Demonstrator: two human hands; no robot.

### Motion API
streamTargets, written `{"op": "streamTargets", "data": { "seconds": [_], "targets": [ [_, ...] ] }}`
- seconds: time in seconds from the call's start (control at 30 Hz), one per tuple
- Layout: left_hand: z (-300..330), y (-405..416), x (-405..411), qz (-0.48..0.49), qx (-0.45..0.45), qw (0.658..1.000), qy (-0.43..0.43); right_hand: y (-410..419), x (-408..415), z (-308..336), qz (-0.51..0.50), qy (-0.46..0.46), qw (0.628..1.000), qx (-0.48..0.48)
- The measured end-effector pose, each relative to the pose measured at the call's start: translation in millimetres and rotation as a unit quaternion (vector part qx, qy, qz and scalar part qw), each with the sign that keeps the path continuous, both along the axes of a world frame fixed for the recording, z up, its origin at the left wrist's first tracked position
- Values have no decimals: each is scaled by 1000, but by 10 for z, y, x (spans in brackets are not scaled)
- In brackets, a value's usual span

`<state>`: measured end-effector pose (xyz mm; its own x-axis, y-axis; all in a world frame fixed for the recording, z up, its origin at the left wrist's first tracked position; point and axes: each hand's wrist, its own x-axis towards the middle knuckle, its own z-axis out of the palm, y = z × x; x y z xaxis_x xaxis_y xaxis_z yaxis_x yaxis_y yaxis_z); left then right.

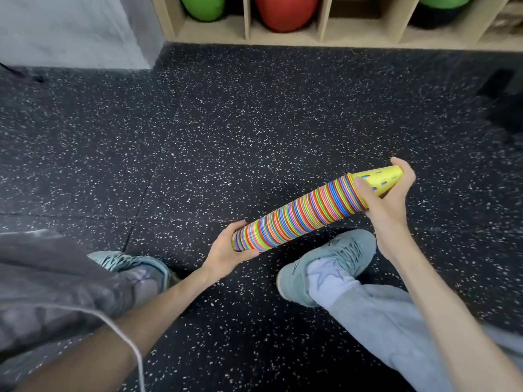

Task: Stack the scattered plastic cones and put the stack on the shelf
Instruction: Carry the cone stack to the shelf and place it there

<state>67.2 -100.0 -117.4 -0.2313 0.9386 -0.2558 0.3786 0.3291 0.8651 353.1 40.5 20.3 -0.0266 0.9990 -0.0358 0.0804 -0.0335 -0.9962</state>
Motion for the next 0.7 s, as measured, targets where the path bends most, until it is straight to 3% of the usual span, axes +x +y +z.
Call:
{"op": "streamTargets", "data": {
  "seconds": [0.27, 0.7],
  "targets": [
    [-67, -56, 141, 56, 6, 997, -56, -56, 74, -15, 0, 1, 1000, -11],
    [267, -113, -155, 39, 56, 998, -4, -225, -55, 114, 4, -1, 999, 37]
  ]
}}
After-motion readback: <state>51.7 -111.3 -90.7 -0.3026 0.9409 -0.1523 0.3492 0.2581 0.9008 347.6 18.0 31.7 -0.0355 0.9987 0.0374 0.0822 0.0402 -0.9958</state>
